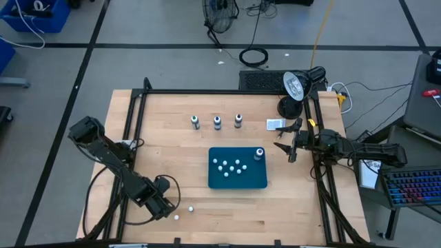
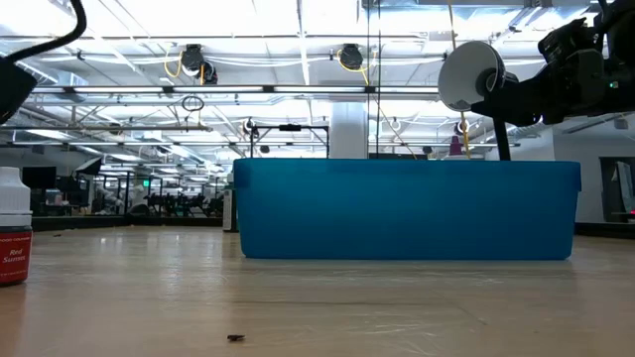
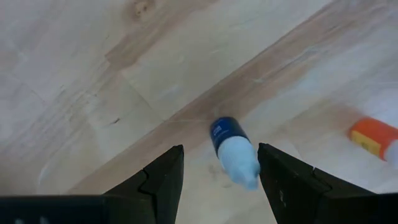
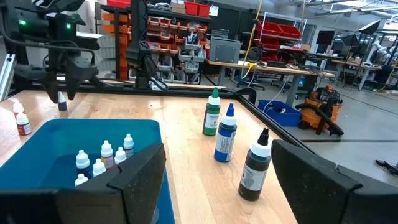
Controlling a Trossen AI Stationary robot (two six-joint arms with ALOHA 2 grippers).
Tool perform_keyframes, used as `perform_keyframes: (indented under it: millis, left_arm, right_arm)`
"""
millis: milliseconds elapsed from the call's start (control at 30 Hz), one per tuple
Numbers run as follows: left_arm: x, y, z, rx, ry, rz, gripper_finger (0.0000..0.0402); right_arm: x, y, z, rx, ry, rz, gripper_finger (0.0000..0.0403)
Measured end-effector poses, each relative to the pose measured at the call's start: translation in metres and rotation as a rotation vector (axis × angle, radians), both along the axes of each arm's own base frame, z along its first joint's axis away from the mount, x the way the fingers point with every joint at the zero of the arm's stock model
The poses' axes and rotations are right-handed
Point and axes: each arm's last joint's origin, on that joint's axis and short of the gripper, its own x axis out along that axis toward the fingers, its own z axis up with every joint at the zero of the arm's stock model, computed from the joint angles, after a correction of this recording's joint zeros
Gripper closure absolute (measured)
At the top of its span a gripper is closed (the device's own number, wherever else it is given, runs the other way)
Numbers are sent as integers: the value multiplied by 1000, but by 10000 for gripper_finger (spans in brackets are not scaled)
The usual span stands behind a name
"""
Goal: Pick & Place food coloring
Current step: Put the small blue food coloring bottle into the blue bin
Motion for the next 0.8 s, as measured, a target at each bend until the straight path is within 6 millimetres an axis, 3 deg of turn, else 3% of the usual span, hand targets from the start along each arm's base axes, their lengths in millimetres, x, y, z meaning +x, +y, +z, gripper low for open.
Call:
perform_keyframes:
  millis: [333, 700, 800]
  left_arm:
    - [1, 0, -4, 14, 16, -9, 203]
    - [2, 0, -4, 43, -16, -9, 326]
    - [2, 1, -4, 59, -35, -29, 332]
  right_arm:
    - [0, 0, 0, 0, 0, 0, 124]
    - [0, 0, 0, 0, 1, 0, 124]
    - [0, 0, 0, 0, 0, 0, 124]
